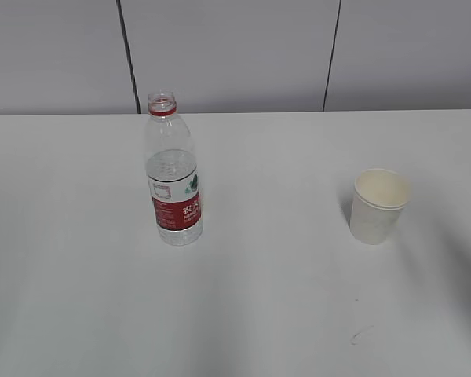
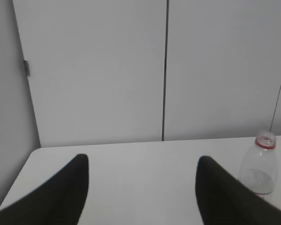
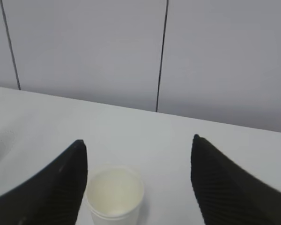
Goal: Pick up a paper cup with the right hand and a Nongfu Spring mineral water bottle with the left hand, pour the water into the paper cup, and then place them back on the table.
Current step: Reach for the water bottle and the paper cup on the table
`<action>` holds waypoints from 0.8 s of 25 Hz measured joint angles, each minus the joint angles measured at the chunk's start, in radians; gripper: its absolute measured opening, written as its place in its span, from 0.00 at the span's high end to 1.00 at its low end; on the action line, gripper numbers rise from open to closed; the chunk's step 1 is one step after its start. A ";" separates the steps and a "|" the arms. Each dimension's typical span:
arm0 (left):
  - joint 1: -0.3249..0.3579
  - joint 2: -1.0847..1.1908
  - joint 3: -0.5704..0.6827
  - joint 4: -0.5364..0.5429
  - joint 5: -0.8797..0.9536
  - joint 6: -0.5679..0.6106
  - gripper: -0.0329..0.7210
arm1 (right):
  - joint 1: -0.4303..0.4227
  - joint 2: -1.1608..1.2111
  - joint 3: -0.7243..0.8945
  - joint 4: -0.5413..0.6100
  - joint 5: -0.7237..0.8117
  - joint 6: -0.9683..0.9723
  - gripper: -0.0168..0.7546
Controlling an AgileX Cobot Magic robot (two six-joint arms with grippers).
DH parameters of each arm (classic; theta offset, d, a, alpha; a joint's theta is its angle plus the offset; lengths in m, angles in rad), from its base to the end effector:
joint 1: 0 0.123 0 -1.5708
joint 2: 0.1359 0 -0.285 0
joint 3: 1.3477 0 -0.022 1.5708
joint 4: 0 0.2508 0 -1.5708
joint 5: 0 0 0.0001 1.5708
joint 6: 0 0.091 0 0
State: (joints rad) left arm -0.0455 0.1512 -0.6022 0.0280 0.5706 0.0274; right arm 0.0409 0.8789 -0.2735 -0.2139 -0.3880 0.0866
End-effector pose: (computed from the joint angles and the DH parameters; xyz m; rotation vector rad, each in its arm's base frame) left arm 0.0217 0.0004 0.3481 0.0656 1.6017 0.0164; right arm 0.1677 0.0142 0.2474 -0.1899 1.6980 0.0159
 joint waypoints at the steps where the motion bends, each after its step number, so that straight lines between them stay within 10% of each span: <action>1: 0.000 0.050 -0.001 -0.020 -0.038 0.012 0.38 | 0.000 0.046 0.016 0.002 -0.083 0.004 0.31; 12: 0.000 0.420 0.153 -0.221 -0.489 0.210 0.39 | 0.000 0.531 0.198 0.083 -0.697 0.053 0.31; 20: 0.000 0.434 0.276 -0.366 -0.615 0.210 0.43 | -0.002 0.819 0.207 0.030 -0.748 0.053 0.31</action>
State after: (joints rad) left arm -0.0455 0.5853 -0.3266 -0.3382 -0.0446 0.2377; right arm 0.0386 1.6984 -0.0670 -0.1837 -1.1356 0.1394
